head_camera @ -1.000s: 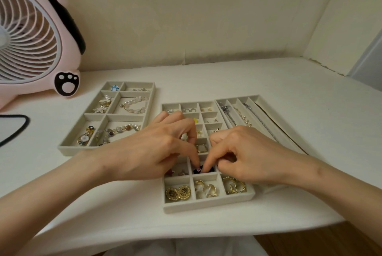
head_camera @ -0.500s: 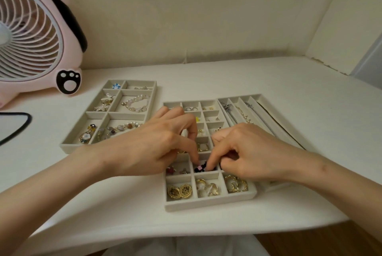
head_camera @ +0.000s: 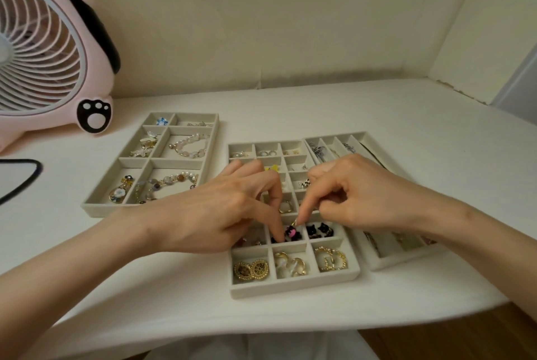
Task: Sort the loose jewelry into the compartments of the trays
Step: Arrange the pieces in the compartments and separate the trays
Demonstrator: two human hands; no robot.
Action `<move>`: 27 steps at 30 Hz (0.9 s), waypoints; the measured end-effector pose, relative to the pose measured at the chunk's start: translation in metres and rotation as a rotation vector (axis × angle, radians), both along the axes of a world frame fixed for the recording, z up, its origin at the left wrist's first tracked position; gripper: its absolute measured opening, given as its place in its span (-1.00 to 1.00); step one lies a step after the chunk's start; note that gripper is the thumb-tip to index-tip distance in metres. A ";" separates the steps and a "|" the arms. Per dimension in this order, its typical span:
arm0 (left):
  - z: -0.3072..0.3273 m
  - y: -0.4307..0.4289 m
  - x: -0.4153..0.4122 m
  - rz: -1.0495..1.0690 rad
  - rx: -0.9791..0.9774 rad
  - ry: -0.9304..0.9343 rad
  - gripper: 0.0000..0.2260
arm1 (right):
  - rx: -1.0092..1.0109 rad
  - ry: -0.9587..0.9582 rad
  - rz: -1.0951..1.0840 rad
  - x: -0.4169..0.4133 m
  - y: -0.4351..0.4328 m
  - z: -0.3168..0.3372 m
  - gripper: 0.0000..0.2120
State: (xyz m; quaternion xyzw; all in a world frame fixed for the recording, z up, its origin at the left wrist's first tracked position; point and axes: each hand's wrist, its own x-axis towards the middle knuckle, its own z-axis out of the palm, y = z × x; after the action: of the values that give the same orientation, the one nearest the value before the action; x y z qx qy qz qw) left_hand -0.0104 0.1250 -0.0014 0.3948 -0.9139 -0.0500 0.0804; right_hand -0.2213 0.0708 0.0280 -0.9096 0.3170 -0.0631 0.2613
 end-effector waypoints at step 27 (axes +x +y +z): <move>0.002 -0.003 -0.002 0.043 -0.019 0.060 -0.56 | -0.271 0.188 0.141 0.007 0.004 -0.001 -0.72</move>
State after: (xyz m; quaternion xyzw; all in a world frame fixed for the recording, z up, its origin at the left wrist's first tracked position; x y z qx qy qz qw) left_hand -0.0124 0.1216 0.0004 0.4117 -0.9028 -0.0515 0.1127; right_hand -0.2146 0.0750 0.0269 -0.9583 0.2640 -0.0014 0.1091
